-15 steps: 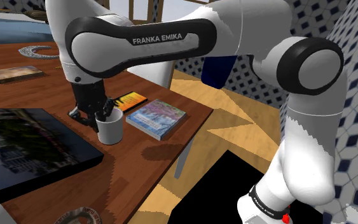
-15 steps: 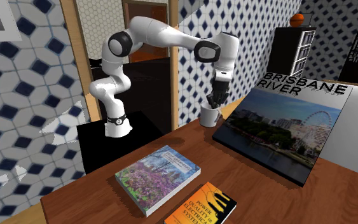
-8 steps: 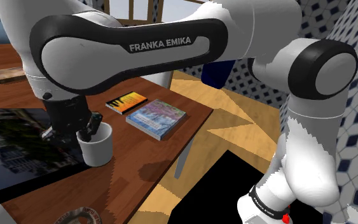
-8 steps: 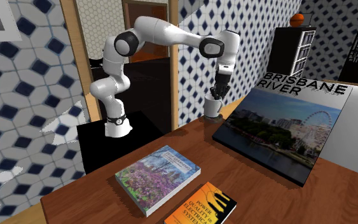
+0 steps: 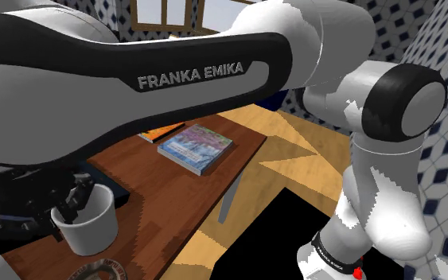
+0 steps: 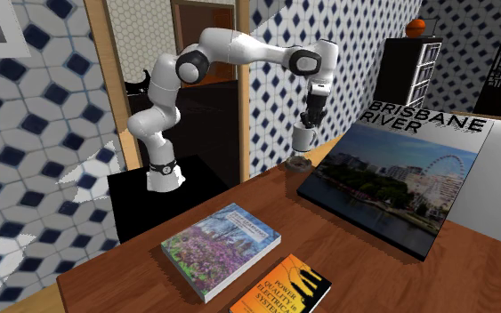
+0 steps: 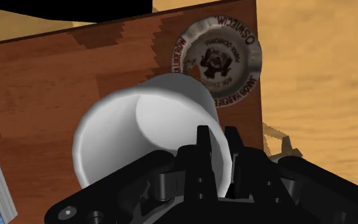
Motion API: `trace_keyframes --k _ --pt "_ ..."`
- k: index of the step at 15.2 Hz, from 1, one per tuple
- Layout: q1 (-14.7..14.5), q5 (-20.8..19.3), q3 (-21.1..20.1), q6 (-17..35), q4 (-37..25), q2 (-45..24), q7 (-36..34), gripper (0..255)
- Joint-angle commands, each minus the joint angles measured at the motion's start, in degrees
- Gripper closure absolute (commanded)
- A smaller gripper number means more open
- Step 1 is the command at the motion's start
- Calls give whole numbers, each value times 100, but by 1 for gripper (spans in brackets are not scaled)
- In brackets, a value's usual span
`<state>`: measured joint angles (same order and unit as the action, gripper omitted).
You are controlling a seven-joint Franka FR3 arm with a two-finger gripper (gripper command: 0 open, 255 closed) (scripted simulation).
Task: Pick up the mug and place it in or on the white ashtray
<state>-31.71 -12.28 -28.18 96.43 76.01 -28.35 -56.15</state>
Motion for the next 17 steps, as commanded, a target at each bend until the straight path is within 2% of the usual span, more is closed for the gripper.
trace_keyframes --k 1,3,17 --pt "-195 -36 -39 -91 -170 -89 -208 255" --pt "-477 -116 -68 -236 -512 -302 -448 255" --pt "-366 -189 -14 780 430 -405 -525 255"
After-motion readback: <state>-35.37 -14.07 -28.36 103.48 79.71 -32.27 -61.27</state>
